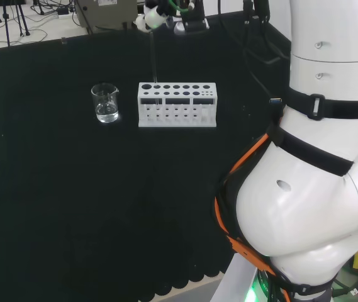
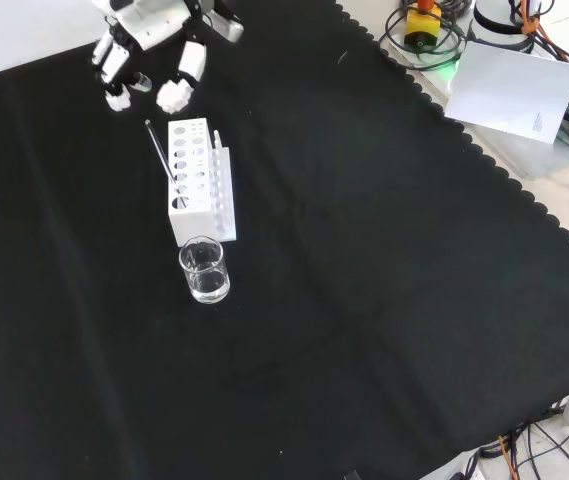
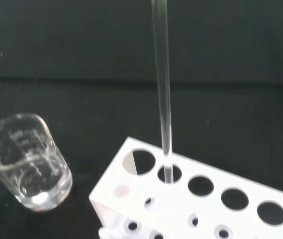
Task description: Take the glass rod from the white test tube rack.
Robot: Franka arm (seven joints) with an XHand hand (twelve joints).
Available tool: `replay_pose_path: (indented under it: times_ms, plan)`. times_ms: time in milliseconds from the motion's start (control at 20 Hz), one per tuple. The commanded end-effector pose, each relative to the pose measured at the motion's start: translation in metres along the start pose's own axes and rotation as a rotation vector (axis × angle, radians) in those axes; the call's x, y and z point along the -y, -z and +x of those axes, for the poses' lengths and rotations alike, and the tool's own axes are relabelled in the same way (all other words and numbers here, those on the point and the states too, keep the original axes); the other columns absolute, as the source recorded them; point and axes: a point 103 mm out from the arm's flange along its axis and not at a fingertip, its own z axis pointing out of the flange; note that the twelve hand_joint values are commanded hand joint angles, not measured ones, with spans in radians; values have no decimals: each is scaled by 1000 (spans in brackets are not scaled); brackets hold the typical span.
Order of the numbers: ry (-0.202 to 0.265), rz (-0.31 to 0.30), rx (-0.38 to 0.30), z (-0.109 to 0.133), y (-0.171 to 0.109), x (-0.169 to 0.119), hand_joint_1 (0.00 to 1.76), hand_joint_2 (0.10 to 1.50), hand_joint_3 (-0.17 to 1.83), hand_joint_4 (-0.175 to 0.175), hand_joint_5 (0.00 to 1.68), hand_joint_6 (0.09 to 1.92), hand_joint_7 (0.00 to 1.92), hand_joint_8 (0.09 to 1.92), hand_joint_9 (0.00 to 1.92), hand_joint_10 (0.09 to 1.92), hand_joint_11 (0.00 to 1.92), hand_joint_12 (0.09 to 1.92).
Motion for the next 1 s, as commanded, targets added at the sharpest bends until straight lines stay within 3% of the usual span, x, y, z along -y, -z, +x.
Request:
replay_pose_path:
  times_ms: [50,250,1000]
  plan:
    - [-6,15,-4,-10,-21,2,566,957,482,-175,369,968,842,1052,1133,1064,519,1345]
    - [-6,20,16,1,-25,-4,570,957,484,-175,389,986,900,1080,1165,1066,545,1344]
    - [27,9,46,0,-52,-12,674,938,498,-175,543,1043,1015,1106,1292,1070,619,1322]
